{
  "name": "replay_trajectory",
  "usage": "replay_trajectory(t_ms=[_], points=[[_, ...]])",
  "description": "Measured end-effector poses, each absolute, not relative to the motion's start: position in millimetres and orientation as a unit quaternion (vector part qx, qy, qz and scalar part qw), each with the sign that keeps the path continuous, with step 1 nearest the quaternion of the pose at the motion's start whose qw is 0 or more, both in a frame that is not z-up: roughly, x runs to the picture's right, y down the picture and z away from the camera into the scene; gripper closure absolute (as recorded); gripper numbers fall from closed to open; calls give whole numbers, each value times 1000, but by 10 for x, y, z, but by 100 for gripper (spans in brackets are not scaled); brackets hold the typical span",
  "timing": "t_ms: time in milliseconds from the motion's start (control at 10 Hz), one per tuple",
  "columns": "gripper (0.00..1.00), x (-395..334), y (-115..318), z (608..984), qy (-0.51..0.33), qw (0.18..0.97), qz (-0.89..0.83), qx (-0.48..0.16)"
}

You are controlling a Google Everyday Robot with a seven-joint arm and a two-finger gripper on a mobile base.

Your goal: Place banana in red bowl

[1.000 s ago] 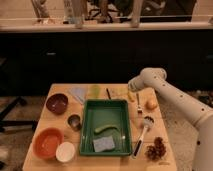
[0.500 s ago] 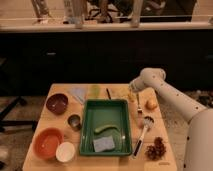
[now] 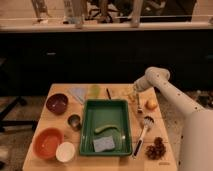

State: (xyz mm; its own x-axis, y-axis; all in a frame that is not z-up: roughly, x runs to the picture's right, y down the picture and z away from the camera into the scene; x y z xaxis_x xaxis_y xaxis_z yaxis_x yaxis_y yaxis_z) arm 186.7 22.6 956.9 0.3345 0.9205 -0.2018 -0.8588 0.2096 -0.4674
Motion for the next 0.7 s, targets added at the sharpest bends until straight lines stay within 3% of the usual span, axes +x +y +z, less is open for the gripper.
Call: replay_trajectory(t_ms=[700], points=[[20,1816,294,9713,-53,779,561,-275]])
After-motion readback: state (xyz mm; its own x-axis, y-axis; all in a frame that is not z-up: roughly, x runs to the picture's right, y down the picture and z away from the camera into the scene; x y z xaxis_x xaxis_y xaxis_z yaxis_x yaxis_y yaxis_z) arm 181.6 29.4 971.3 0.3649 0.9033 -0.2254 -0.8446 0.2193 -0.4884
